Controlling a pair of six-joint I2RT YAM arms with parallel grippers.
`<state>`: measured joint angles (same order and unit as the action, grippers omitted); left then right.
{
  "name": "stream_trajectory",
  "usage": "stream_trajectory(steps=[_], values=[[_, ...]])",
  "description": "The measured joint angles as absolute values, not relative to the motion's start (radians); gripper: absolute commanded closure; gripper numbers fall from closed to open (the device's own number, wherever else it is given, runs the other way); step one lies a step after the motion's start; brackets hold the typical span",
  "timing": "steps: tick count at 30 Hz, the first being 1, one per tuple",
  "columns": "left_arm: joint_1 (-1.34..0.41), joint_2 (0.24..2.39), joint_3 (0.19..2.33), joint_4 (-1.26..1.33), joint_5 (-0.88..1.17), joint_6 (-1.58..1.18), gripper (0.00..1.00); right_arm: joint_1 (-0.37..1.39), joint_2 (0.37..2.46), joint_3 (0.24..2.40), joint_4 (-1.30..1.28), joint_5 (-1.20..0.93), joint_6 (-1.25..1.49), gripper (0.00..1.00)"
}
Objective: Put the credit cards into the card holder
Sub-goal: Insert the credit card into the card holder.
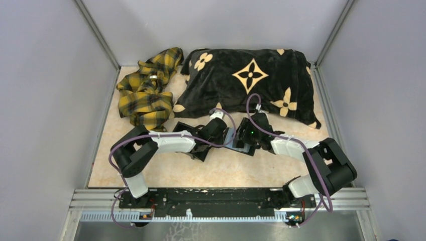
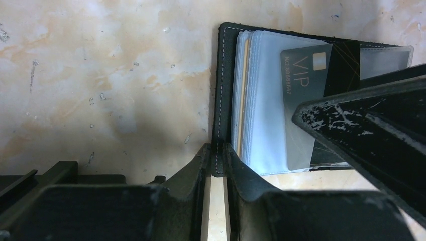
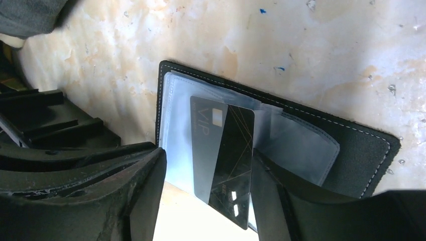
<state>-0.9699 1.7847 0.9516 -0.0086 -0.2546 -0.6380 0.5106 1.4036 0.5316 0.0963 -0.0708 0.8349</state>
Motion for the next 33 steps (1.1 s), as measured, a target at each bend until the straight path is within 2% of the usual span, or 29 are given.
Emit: stream_trajectory(steps=[11,33], values=[[-0.971,1.768,0.902,0.063,-0.247,-0.638,0.82,0.580,1.442,0.596,0.022,0.030,0.839,0.37],[-0.980,1.718,0.802,0.154,-0.197,-0.675,0.85,0.601,1.367,0.549,0.003,0.093,0.870,0.36]])
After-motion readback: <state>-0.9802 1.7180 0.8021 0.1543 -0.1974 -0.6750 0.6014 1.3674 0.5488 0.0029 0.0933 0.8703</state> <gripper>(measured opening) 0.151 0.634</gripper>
